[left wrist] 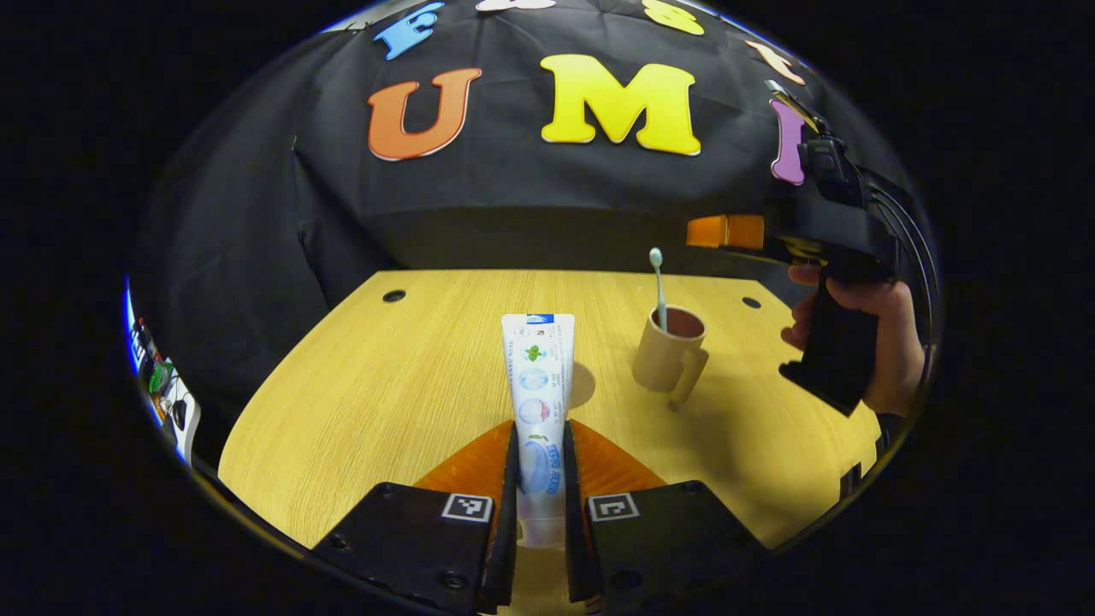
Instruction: Put the toothbrush and toothpaste on the desktop into the cup, then pick up the cup and place it on the coaster on the desktop.
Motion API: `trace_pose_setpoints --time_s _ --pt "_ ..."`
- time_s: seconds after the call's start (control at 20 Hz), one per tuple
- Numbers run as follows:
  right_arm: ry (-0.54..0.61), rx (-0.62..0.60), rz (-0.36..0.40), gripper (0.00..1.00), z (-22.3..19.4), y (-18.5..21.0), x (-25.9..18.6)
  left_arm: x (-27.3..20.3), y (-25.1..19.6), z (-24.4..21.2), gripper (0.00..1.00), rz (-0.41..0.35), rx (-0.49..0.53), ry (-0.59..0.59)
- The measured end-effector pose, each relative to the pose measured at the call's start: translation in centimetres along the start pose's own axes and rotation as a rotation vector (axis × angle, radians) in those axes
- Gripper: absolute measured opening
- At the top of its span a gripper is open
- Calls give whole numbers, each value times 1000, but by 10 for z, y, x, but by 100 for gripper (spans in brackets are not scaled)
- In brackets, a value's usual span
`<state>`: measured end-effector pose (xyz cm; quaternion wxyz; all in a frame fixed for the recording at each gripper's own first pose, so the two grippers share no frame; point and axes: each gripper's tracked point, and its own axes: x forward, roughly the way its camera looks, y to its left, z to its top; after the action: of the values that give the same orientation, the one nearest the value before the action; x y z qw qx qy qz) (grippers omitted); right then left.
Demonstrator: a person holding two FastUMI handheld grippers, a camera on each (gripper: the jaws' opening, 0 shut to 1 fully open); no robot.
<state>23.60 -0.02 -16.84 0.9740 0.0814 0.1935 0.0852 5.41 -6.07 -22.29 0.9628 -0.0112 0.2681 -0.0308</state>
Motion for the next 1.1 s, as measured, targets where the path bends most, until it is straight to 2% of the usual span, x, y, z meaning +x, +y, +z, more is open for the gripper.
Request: trace_pose_setpoints --time_s 0.1,0.2,0.45,0.65,0.7,0.85,1.1 --pt "-8 -2 -13 67 4 -11 -14 18 -15 28 27 -32 25 -88" --pt "-10 0 -34 67 5 -29 -28 38 -37 56 27 -72 44 -168" --pt "0 -10 -109 70 1 -87 -59 69 -106 89 27 -180 26 -289" --pt "32 -26 -157 80 -14 -128 -77 101 -152 112 26 -230 22 -388" --pt "47 -22 -166 77 -20 -136 -80 108 -161 120 26 -236 31 -425" --pt "96 -9 -186 82 -40 -156 -85 130 -176 139 26 -227 76 -506" --pt "155 1 -202 83 -66 -173 -87 172 -169 124 26 -199 99 -505"
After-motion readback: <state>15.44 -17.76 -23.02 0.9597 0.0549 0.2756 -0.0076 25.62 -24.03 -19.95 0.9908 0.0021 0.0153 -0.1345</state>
